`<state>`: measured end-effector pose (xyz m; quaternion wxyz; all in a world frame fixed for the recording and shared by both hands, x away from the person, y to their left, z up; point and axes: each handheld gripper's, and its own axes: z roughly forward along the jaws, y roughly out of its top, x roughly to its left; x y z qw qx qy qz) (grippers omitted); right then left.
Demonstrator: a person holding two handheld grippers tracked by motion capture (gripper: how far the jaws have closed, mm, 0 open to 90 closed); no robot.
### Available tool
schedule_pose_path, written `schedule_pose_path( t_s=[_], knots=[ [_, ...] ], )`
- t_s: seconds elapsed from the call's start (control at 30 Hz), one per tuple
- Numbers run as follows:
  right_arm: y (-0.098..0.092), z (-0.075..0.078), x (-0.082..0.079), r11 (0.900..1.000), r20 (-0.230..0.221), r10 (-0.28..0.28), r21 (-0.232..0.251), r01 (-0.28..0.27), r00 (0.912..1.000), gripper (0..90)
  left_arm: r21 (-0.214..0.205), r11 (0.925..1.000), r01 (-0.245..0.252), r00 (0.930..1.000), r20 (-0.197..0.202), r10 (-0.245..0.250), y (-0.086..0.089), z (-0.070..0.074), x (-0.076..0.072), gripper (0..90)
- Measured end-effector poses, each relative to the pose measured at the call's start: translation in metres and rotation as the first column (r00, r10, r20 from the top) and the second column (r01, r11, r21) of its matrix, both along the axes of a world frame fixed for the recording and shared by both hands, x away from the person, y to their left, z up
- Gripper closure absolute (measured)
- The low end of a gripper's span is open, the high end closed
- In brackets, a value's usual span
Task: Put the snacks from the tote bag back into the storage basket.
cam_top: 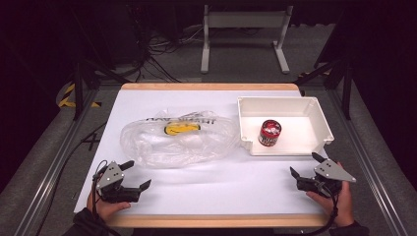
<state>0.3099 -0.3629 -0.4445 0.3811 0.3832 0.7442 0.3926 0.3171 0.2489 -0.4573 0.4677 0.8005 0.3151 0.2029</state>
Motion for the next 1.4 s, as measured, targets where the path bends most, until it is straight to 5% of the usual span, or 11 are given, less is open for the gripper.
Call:
schedule_pose_path(
  t_s=[0.17, 0.9, 1.4],
  knots=[
    [-0.0056, 0.0009, 0.0024, 0.9984, -0.021, 0.009, 0.056, -0.007, 0.9998, 8.5, 0.003, 1.0, -0.004, 1.0, 0.005, 0.004, -0.0005, 0.0, -0.0004, 9.4],
    [-0.0086, 0.0014, 0.0032, 0.9966, -0.028, 0.014, 0.082, -0.011, 0.9995, 8.1, 0.003, 0.9999, -0.012, 0.9998, 0.016, 0.012, -0.0003, 0.0003, -0.001, 7.5],
    [-0.0097, 0.0016, 0.0053, 0.9955, -0.052, 0.024, 0.093, -0.019, 0.9983, 8.4, -0.008, 1.0, 0.0, 1.0, -0.01, 0.0, 0.0004, 0.0, 0.0016, 4.7]
  ],
)
